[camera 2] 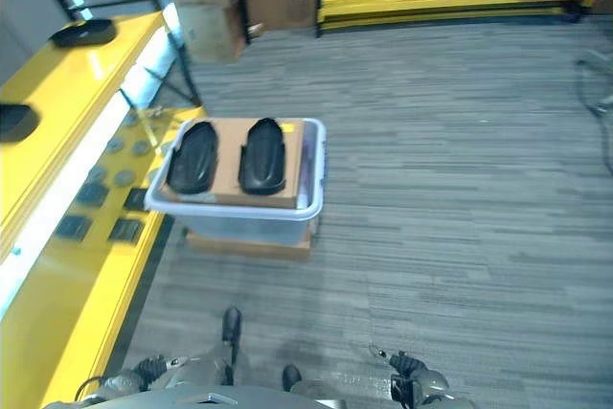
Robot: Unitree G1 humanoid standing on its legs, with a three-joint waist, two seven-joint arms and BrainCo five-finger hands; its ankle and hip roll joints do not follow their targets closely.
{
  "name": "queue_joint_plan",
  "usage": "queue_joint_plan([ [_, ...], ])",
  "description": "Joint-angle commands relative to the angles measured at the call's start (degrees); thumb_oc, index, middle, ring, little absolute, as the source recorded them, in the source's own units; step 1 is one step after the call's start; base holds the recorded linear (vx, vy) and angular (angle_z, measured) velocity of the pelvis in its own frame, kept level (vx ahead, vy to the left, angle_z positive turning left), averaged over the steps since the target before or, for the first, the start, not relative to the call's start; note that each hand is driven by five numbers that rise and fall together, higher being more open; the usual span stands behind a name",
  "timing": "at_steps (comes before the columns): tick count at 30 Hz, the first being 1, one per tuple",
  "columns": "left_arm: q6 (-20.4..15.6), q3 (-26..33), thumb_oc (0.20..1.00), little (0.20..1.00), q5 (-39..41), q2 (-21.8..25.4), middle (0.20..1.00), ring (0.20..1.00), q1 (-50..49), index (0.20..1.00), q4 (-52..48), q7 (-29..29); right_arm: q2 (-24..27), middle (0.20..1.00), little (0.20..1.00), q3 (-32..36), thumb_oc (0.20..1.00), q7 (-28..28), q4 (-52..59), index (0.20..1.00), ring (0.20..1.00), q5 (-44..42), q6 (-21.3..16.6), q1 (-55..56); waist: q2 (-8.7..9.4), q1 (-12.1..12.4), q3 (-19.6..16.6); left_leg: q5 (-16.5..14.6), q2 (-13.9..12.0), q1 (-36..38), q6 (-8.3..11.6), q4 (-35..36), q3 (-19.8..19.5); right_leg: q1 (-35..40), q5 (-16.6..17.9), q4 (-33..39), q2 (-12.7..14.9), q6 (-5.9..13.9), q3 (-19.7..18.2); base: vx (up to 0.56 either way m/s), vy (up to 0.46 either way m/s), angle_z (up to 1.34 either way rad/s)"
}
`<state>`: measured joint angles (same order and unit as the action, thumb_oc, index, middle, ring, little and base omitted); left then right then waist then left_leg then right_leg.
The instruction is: Move parts from the plastic box to the shelf.
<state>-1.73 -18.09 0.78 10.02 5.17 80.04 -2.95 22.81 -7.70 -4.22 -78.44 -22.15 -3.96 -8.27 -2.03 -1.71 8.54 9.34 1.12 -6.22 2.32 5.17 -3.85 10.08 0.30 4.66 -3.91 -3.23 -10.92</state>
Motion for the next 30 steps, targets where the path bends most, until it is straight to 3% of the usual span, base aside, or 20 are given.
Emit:
queue_joint_plan([
  [1, -0.5, -2.2, 1.0, 1.0, -3.53, -0.72, 1.0, 1.0, 2.34, 1.0, 1.15, -0.92, 0.02, 1.0, 1.0, 2.83, 1.0, 2.74, 5.17, 1.0, 1.0, -2.34, -2.03, 3.99, -0.81, -0.1, -2.63, -5.98, -0.01, 4.35, -2.05, -2.45, 0.7, -3.08, -3.71, -10.06, 9.1, 9.8, -1.03, 0.14, 0.158, -0.17],
  [2, -0.65, -2.01, 1.0, 1.0, -3.35, -0.06, 1.0, 1.0, 2.86, 1.0, 0.43, -1.91, -0.59, 1.0, 1.0, 4.16, 1.0, 4.84, 9.67, 1.0, 1.0, -4.01, -3.15, 3.61, -0.91, -0.51, -1.81, -6.24, -0.15, 5.21, -2.28, -1.9, 1.89, -5.36, -2.19, -13.03, 9.41, 11.07, -1.62, 0.07, 0.139, -0.13],
  [4, -0.9, -1.9, 1.0, 1.0, -2.31, 0.96, 1.0, 1.0, 4.1, 1.0, -1.68, -2.98, -1.06, 1.0, 1.0, 4.6, 1.0, 7.71, 17.74, 1.0, 1.0, -4.02, -4.57, 4.05, -1.27, -1.44, -0.26, -5.99, -0.99, 5.65, -2.09, -1.31, 2.25, -8.69, -1.58, -15.36, 7.96, 11.55, -3.57, -0.02, 0.086, -0.37],
  [7, -1.47, -1.9, 1.0, 1.0, -2.3, 1.67, 1.0, 1.0, 6.26, 1.0, -3.12, -4.5, -1.19, 1.0, 1.0, 5.63, 1.0, 10.01, 27.0, 1.0, 1.0, -4.42, -6.73, 4.74, -1.17, -1.53, 0.47, -6.67, -1.03, 5.8, -1.83, -0.28, 2.41, -11.69, 0.03, -7.1, 8.79, 10.99, -1.07, 0.02, 0.017, -0.29],
  [12, -1.97, 0.12, 1.0, 1.0, -2.51, 2.18, 1.0, 1.0, 6.72, 1.0, -5.54, -7.6, 0.06, 1.0, 1.0, 4.96, 1.0, 15.45, 50.79, 1.0, 1.0, 8.95, -8.1, 11.35, -0.18, -2.51, 1.4, -6.41, -1.3, 5.74, -1.16, -0.2, 1.58, -11.15, 0.54, -2.06, 8.48, 9.89, -0.04, 0.09, -0.087, 0.05],
  [17, -2.57, -2.49, 1.0, 1.0, -4.18, -1.46, 1.0, 1.0, 5.49, 1.0, -7.63, -7.84, 2.35, 1.0, 1.0, 7.0, 1.0, 18.85, 62.38, 1.0, 1.0, 16.16, -9.03, 12.21, -1.34, -2.57, 1.97, -6.12, -1.12, 3.88, -0.47, -0.17, -0.22, -10.09, 0.03, 0.34, 8.7, 9.71, 3.15, 0.04, -0.07, 0.37],
  [26, -1.71, -5.61, 1.0, 1.0, -7.47, -1.17, 1.0, 1.0, 5.1, 1.0, -6.08, -8.95, 4.85, 1.0, 1.0, -0.57, 1.0, 25.65, 55.57, 1.0, 1.0, 22.6, -6.06, -8.82, -2.2, 1.05, 3.86, -5.43, -0.67, -0.46, -0.17, -0.17, -1.33, -13.35, 0.72, 0.34, 8.96, 10.09, 4.27, -0.04, -0.005, 0.04],
  [30, -2.07, -6.92, 1.0, 1.0, -5.66, 0.29, 1.0, 1.0, 7.13, 1.0, -6.49, -11.54, 6.17, 1.0, 1.0, -5.67, 1.0, 29.78, 43.64, 1.0, 1.0, 22.89, -4.37, -24.6, -2.5, 3.32, 6.23, -4.07, -0.29, -4.96, 0.51, -0.17, -2.4, -17.64, 2.07, 0.34, 8.63, 10.02, 5.11, -0.11, 0.002, 0.23],
])
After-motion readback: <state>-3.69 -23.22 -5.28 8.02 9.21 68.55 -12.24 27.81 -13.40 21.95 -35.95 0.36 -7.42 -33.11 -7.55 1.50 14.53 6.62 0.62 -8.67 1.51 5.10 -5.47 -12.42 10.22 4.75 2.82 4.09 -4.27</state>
